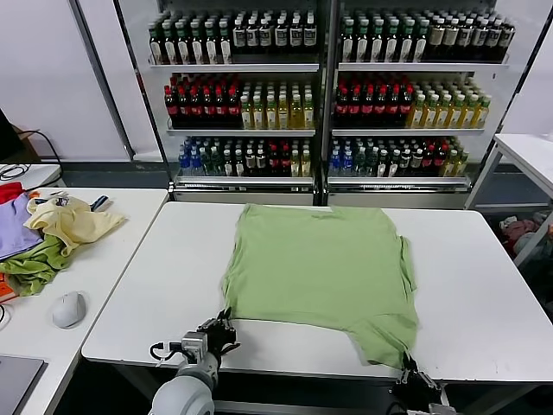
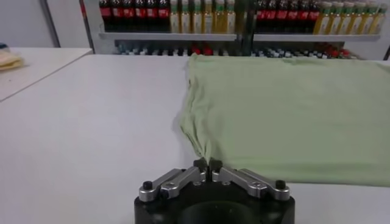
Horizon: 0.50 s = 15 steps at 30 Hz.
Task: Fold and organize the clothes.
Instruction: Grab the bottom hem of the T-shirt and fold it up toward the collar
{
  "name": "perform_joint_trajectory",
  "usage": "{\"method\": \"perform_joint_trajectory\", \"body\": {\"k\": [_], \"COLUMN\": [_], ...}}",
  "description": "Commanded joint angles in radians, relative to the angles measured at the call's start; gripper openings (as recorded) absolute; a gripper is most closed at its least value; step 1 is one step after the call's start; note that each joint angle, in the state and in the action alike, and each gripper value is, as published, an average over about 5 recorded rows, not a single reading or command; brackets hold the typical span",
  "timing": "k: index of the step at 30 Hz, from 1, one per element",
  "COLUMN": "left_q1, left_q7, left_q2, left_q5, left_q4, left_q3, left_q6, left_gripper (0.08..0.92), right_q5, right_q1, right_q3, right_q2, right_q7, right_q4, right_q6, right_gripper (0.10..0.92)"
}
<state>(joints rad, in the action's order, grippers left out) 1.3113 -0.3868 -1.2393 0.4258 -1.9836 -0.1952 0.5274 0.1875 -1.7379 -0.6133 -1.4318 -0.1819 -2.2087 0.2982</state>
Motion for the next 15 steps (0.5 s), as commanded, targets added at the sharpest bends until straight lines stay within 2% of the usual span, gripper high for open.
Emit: {"method": "perform_joint_trajectory", "body": {"k": [1,9,15], "left_q1": [0.002,-0.103,-0.193], "left_q7": [0.003,0.005,0.006], "left_q2": [0.016,0.025,0.029], "left_q5": [0.005,0.014,0.017], "left_q4": [-0.138,-0.088,0.000], "left_q3": [-0.018,0.008,0.045], "left_q6": [-0.044,-0.045,-0.051], "left_gripper": [0.093,0.093,0.093], "right_q5": [0.072,0.129,0.134], "right_q1": [0.076,0.287,0.426], "right_q3": [-0.061,-0.067,-0.049], "right_q2": [0.061,0.123,0.179], "right_q7": [0.027,-0.003,-0.001], "right_q4": [-0.056,0.036,0.143], "right_q6": [-0.039,0.007,0.018], "right_gripper": [0.129,0.129,0.129]}}
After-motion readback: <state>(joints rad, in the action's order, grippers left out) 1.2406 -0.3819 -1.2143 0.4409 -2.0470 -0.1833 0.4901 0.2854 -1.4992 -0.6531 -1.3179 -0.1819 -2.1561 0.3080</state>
